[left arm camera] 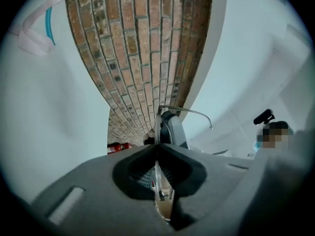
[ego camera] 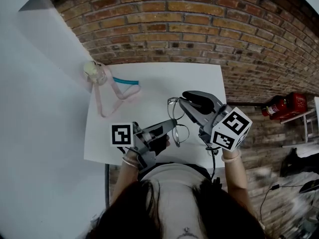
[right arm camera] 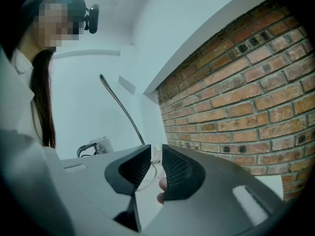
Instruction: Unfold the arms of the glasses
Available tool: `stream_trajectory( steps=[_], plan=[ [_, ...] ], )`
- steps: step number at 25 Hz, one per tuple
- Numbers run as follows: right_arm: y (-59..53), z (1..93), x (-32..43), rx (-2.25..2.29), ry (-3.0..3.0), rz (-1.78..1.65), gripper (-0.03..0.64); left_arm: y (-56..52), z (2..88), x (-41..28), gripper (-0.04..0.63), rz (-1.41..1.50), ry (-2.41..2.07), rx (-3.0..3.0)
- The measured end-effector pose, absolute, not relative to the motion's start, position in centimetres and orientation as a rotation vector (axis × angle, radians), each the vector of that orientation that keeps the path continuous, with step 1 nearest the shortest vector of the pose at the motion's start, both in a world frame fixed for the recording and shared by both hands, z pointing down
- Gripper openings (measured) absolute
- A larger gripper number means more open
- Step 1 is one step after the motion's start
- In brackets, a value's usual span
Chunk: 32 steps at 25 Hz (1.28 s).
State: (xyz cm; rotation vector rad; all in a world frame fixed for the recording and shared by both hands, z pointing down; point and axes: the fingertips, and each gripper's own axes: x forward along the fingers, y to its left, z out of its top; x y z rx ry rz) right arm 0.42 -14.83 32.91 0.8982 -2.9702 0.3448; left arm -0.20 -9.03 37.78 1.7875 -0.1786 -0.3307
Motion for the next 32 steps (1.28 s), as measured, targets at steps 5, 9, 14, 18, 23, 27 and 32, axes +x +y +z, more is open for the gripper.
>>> stream_trajectory(
  steps=[5,9,14,18,23,27,32],
  plan=[
    [-14.5,33.6,0.0,0.838,-2.964,0.368,0.071,-8.7,38.1,-0.2,0.023,-0.315,-0.169,1.793],
    [-14.3,33.8,-0.1,0.803,-2.968,0.383,0.077,-8.5,38.2,-0.1,0.023,-0.306,-0.158,1.788],
    [-14.2,33.9,0.0,0.774,-2.971,0.409,0.081,-8.2,38.1,0.0,0.023,-0.295,-0.139,1.825],
    [-14.1,33.9,0.2,0.731,-2.987,0.456,0.086,-7.8,37.9,0.1,0.023,-0.292,-0.113,1.836],
    [-13.7,33.8,0.3,0.658,-3.01,0.527,0.089,-7.4,37.8,0.1,0.023,-0.278,-0.092,1.847],
    [-13.4,33.8,0.4,0.591,-3.023,0.592,0.089,-7.2,37.6,0.3,0.023,-0.271,-0.074,1.86],
    [-13.1,33.9,0.3,0.517,-3.031,0.643,0.084,-7.1,37.7,0.4,0.024,-0.262,-0.065,1.862]
  ],
)
